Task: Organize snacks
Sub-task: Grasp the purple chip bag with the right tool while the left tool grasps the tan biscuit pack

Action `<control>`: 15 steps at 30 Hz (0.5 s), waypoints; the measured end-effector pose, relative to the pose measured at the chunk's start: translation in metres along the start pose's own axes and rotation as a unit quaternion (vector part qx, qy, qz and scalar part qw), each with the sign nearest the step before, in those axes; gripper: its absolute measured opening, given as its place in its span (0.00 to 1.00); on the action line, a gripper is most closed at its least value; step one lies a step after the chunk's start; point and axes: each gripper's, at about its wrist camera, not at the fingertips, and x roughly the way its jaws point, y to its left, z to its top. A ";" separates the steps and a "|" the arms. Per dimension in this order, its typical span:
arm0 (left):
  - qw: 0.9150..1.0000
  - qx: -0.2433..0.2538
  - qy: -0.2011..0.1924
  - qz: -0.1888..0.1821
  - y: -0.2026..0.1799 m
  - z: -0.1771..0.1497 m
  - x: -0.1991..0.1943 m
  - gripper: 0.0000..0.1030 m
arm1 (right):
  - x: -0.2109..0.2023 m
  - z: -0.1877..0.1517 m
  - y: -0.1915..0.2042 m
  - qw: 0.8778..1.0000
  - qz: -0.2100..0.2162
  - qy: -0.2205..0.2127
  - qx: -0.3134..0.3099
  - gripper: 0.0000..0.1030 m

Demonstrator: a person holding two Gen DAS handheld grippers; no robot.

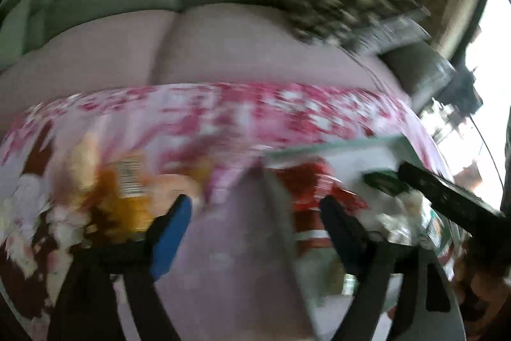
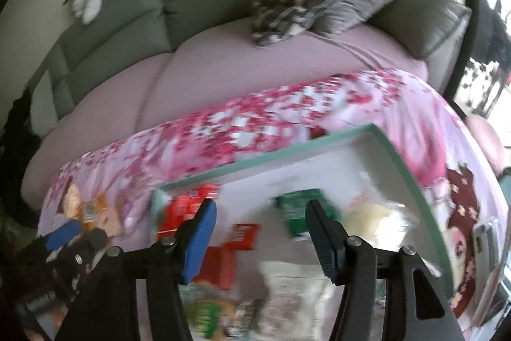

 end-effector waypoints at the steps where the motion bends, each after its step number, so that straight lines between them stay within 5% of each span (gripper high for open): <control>1: 1.000 -0.019 -0.007 0.011 0.017 0.002 -0.005 0.91 | 0.000 0.000 0.009 1.000 0.007 0.001 -0.005 0.61; 7: 0.991 -0.118 -0.034 0.057 0.112 0.007 -0.023 0.93 | 0.007 -0.004 0.067 0.998 0.048 0.006 -0.039 0.61; 15: 0.978 -0.202 -0.033 0.046 0.189 0.007 -0.019 0.94 | 0.042 -0.004 0.134 0.988 0.136 0.057 -0.044 0.61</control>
